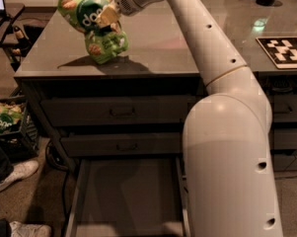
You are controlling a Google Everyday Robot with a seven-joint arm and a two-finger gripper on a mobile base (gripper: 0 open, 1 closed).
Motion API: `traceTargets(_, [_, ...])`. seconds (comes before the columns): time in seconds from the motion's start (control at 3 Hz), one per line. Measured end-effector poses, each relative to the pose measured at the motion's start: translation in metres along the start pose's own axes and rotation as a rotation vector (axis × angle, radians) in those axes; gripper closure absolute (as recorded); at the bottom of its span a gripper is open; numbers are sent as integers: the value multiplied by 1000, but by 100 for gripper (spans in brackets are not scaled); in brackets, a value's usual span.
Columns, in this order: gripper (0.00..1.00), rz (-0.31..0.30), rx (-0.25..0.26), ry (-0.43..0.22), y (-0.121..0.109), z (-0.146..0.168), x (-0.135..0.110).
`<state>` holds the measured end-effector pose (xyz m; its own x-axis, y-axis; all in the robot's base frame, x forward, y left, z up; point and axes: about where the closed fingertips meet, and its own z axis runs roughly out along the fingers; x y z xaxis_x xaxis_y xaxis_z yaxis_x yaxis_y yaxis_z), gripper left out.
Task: Pick green rice chip bag from bottom drawer and place on counter
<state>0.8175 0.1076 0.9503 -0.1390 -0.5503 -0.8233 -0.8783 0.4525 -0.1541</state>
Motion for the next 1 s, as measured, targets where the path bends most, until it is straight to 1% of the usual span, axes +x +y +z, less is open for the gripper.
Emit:
traceTargets(0.67, [36,0,-1,1,0,1,0])
traceTargets(1.0, [11,0,-1,1,0,1,0])
